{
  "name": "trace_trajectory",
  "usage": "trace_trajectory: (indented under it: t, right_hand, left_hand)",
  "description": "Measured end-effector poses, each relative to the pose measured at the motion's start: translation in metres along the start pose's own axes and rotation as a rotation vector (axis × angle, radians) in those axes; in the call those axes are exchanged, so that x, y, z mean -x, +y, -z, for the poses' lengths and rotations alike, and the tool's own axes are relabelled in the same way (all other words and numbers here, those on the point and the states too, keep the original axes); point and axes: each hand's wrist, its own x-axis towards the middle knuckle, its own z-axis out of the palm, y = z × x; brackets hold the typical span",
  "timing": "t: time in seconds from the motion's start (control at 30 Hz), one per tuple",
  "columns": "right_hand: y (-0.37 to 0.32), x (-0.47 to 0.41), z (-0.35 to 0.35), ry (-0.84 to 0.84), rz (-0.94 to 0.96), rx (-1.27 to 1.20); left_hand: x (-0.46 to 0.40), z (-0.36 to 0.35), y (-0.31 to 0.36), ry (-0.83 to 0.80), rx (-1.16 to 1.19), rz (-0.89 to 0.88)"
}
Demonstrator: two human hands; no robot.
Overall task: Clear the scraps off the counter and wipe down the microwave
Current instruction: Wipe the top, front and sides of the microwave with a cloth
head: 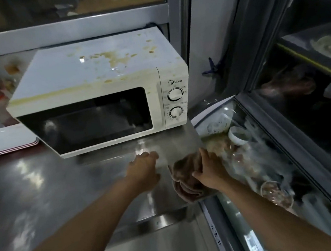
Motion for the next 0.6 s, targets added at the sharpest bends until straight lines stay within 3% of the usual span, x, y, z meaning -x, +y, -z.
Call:
trace_trajectory:
  t: [0.27,0.6]
  right_hand:
    - [0.0,-0.022,-0.016,0.102,-0.003,0.032]
    - [-0.048,-0.005,0.023,0.149,0.147,-0.214]
  left_hand:
    - [-0.009,-0.002,-0.006,-0.009,-0.043,0.049]
    - [-0.002,0.029,-0.024,0.071,0.037,0.012]
